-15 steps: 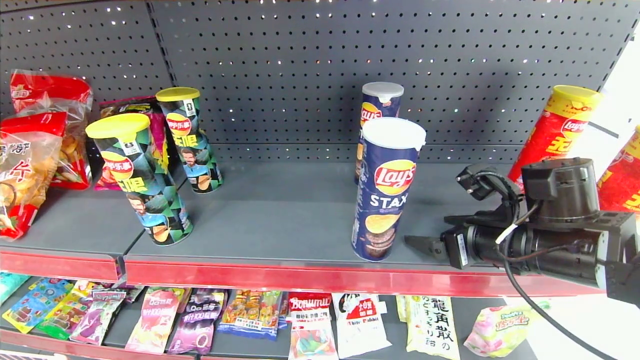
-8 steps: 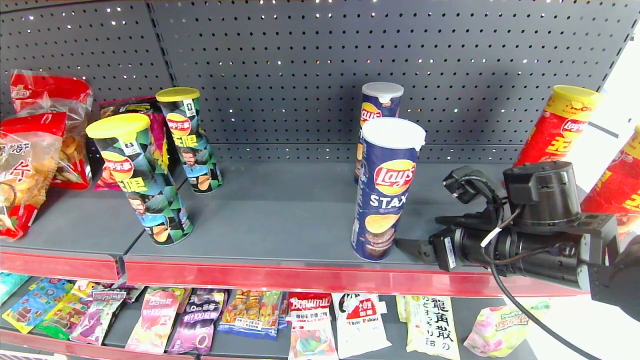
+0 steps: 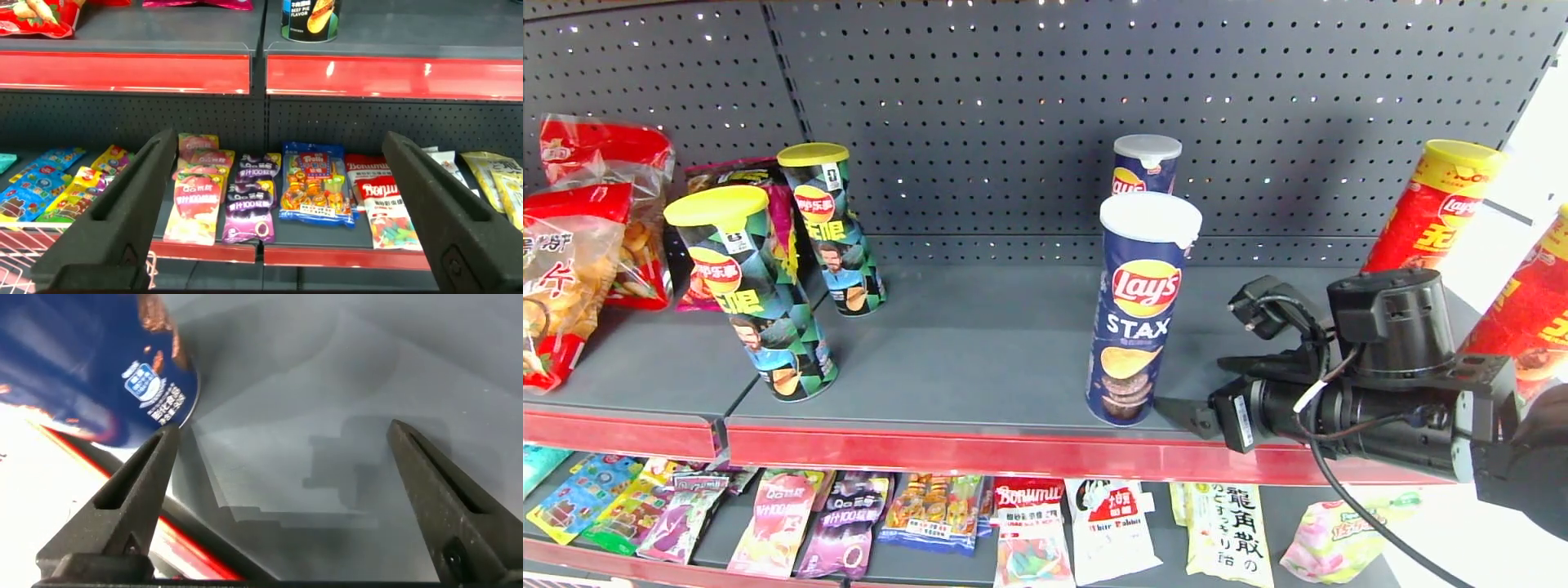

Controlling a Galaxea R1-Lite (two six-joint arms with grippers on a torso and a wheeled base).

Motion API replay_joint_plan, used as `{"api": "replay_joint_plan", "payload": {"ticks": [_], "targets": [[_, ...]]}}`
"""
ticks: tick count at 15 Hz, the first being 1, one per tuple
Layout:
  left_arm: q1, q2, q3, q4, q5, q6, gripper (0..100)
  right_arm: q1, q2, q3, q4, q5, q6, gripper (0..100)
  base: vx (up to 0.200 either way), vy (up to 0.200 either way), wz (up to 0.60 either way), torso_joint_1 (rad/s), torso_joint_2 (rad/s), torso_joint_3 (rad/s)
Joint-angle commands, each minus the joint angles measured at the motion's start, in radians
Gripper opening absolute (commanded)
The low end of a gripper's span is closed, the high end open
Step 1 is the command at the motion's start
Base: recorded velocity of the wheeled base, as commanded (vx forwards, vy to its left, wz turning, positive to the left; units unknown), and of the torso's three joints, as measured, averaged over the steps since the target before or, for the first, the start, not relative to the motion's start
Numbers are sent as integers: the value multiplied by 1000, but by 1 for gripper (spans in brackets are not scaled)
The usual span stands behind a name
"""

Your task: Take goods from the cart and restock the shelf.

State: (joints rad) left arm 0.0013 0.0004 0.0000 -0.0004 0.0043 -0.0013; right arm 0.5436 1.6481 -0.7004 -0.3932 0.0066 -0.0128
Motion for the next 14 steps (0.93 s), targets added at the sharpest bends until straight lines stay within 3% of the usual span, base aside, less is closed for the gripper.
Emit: {"api": "replay_joint_plan", "payload": {"ticks": [1, 9, 11, 14], "targets": [[-1, 0, 0, 0, 0, 0, 100, 4, 2, 2, 5, 1, 0, 100, 0, 0, 0, 0, 0, 0], [-1, 0, 0, 0, 0, 0, 100, -13, -48, 21, 4, -4, 2, 100, 0, 0, 0, 0, 0, 0], [-1, 0, 0, -1, 0, 0, 100, -25, -113, 30, 5, -13, 4, 100, 0, 0, 0, 0, 0, 0], [0, 0, 0, 0, 0, 0, 100, -25, -332, 156, 7, -23, -10, 100, 0, 0, 0, 0, 0, 0]]}}
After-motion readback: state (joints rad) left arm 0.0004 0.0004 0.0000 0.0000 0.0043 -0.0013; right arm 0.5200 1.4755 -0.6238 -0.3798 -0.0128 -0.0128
